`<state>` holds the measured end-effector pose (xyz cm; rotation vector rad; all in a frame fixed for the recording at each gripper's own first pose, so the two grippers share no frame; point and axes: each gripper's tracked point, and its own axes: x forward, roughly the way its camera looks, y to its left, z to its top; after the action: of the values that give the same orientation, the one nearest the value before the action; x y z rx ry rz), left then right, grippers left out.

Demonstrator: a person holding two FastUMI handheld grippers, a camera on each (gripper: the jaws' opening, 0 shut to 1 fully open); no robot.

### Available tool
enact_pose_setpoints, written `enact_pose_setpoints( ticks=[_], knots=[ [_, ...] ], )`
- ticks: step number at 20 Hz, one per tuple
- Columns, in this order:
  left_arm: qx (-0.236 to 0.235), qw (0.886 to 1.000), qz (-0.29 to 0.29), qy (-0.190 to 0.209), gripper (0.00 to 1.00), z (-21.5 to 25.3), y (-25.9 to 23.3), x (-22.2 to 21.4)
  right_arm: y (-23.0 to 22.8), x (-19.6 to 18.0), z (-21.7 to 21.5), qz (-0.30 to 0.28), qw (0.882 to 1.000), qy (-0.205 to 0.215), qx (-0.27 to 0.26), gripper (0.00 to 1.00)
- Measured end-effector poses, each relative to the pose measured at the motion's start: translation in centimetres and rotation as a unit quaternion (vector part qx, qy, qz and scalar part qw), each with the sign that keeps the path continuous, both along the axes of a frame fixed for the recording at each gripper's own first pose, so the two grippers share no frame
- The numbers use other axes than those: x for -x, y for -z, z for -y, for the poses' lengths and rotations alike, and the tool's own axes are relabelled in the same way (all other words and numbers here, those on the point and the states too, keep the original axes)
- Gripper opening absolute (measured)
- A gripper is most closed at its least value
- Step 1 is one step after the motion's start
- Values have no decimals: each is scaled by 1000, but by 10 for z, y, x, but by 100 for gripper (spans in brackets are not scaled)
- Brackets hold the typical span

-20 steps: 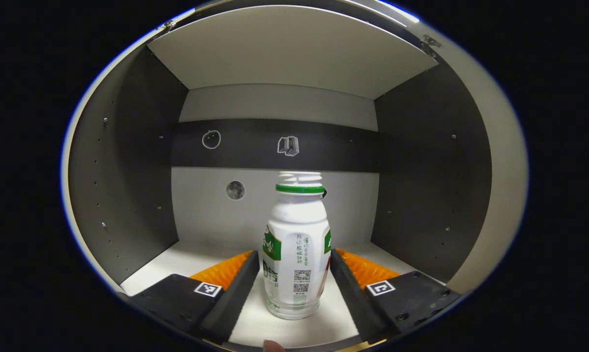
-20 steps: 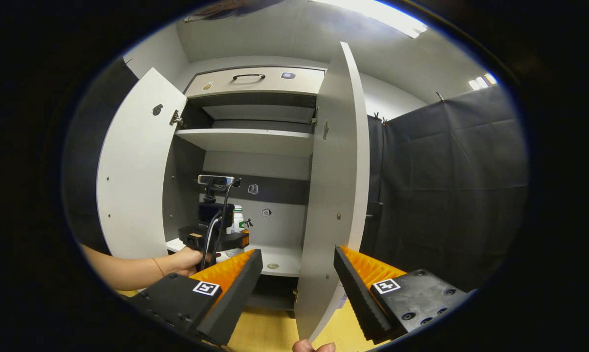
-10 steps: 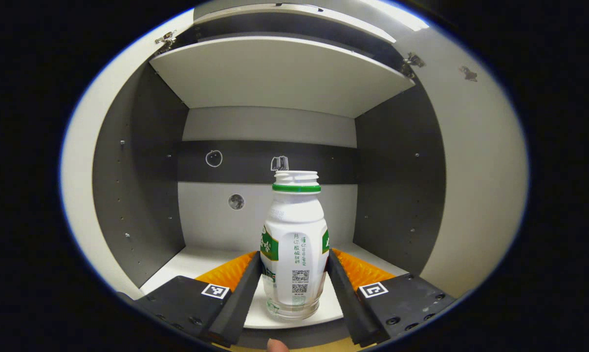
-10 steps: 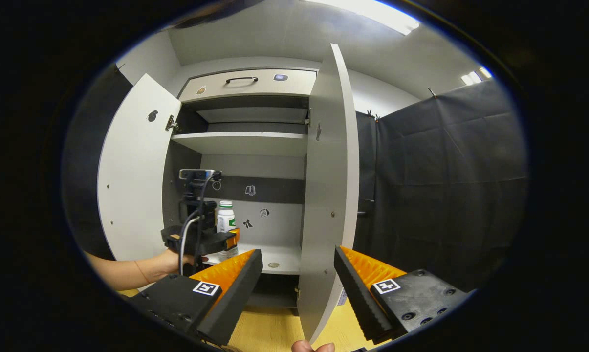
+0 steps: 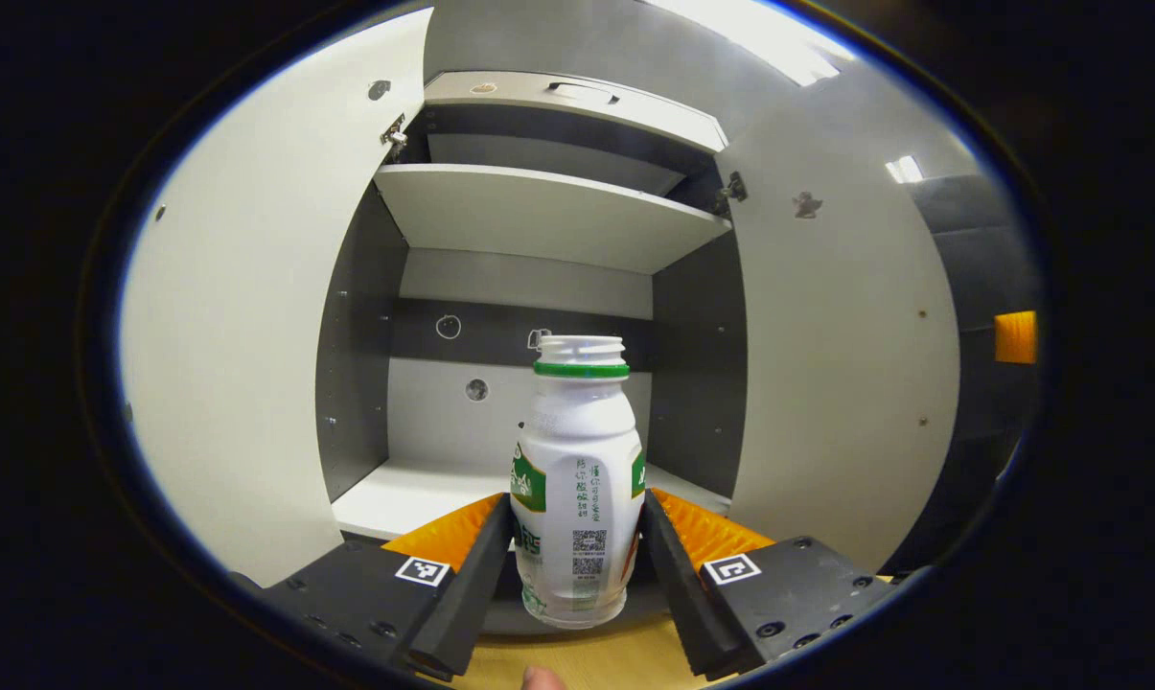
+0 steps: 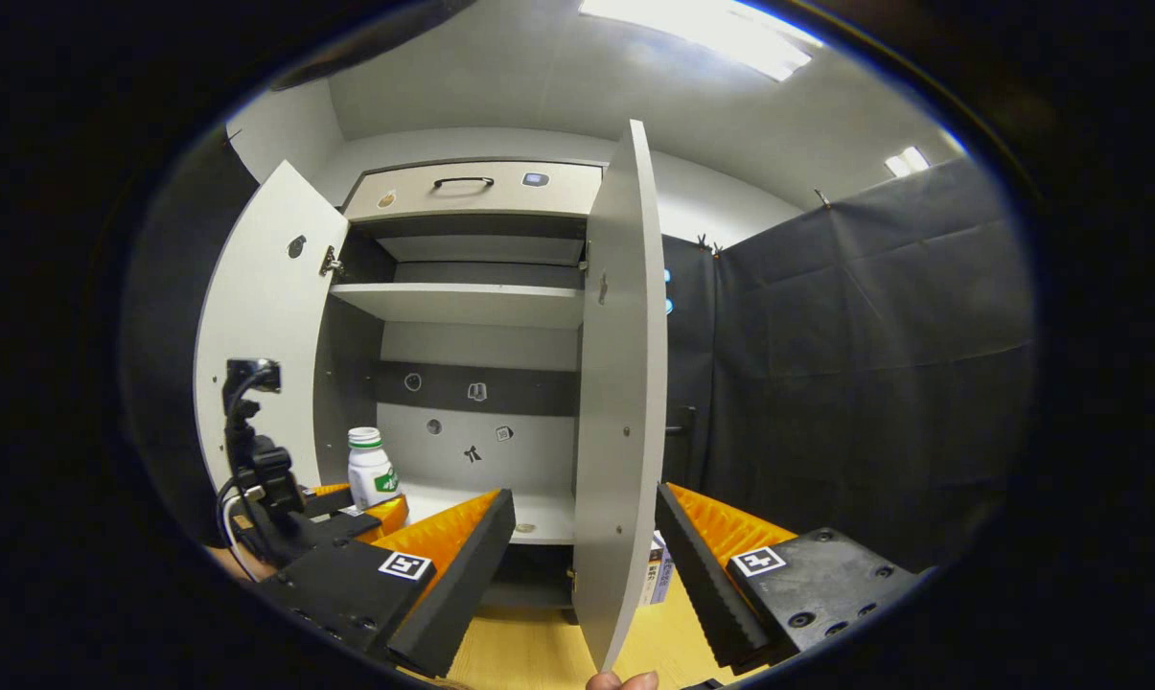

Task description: Grasp the bottle in the cabinet with the left hand and place it on the coaster, then close the right door with the right hand and the left door with the left hand.

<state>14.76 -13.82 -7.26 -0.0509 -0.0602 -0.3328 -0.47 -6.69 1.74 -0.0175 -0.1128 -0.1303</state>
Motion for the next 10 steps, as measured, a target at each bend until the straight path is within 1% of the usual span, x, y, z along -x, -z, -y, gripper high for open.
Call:
enact_pose_setpoints(
  ticks=[2,4,6,8,10],
  knots=[
    [-5,1000,-6,-1,81,0,21,28,0,4,4,9,1000,10,12,97],
    [6,1000,-14,-1,81,5,46,57,0,6,7,15,999,19,29,97],
    [-3,1000,-20,5,81,12,74,83,3,5,10,17,999,24,42,97],
    [-24,999,-15,16,81,20,104,106,8,4,7,18,999,11,33,98],
    [-33,999,-14,33,81,30,134,127,13,1,7,25,1000,1,18,97]
  ],
)
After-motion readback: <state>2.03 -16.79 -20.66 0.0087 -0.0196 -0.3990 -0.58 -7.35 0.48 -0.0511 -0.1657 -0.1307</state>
